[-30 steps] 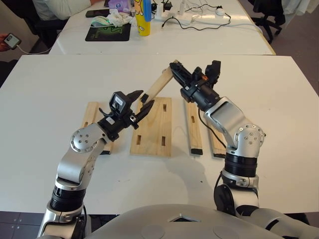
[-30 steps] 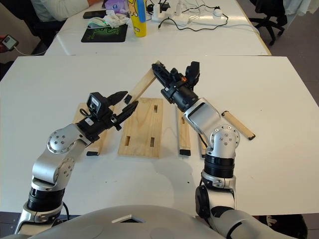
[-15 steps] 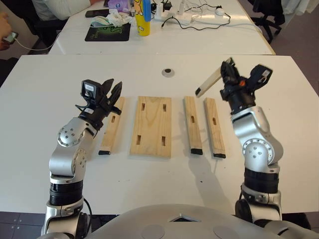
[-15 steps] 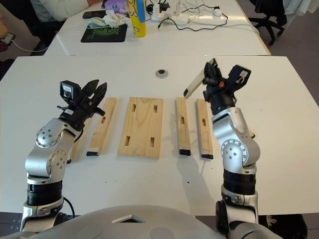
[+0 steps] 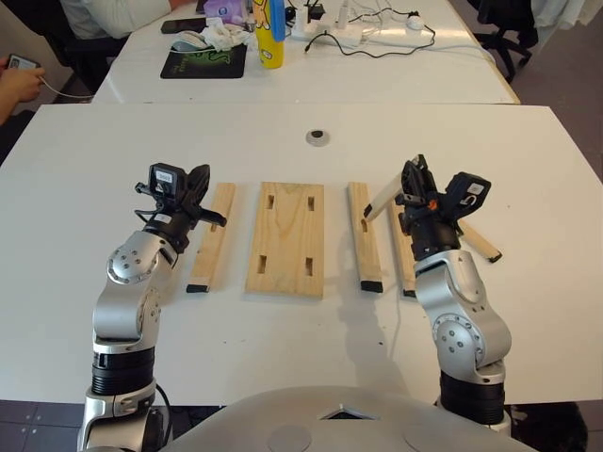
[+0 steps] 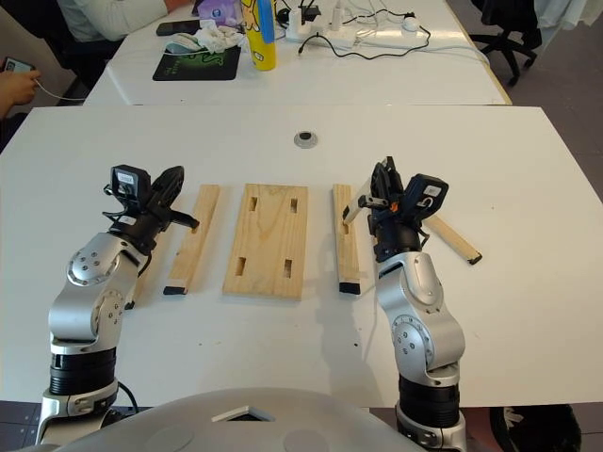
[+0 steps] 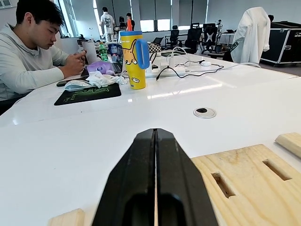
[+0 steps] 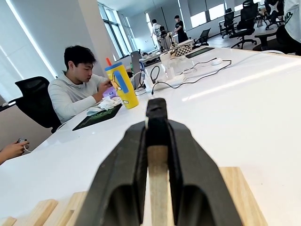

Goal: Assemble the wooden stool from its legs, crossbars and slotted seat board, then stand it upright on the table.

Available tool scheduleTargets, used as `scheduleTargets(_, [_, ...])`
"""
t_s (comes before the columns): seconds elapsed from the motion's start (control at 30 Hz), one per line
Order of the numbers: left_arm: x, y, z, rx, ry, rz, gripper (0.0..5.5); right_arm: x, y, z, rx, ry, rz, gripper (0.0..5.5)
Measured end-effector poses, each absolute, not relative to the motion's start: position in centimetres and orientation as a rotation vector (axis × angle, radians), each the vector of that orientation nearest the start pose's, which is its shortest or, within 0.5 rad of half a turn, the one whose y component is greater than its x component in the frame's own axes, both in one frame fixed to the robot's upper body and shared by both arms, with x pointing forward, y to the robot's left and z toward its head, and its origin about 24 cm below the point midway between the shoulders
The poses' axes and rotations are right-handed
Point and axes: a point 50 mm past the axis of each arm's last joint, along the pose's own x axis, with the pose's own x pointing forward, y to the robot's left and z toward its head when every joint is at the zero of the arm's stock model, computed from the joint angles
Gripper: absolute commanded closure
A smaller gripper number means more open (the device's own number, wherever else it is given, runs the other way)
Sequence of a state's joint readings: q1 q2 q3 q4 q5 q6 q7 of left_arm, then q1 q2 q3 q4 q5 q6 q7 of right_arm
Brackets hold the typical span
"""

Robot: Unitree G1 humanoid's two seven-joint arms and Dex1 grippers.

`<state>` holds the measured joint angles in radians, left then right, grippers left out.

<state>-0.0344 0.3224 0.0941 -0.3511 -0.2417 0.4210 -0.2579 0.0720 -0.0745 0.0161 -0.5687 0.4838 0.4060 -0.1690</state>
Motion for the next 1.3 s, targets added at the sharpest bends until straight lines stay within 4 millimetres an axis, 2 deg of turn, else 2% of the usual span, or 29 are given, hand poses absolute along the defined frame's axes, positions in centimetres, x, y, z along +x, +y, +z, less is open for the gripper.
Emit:
scheduleTargets(0.13, [25.2,19.7,10.4,0.103,0.049,-0.223,5.50,23.1,-14.5,10.4,0.357,-0.017,0.032,5.07])
scheduleTargets(0.4, [25.2,19.8,10.3,0.102,0.057,-0.207,5.50,23.1,-14.7,9.4,0.353,0.002,0.004,5.07])
scheduleTargets(1.1, [25.0,19.5,10.2,0.085,0.055,-0.205,5.50,23.2,-14.9,8.4,0.342,-0.037,-0.035,5.07])
scheduleTargets(1.3, [25.0,19.6,10.3,0.085,0.055,-0.203,5.50,23.3,-14.7,8.1,0.279,-0.059,-0.026,5.07])
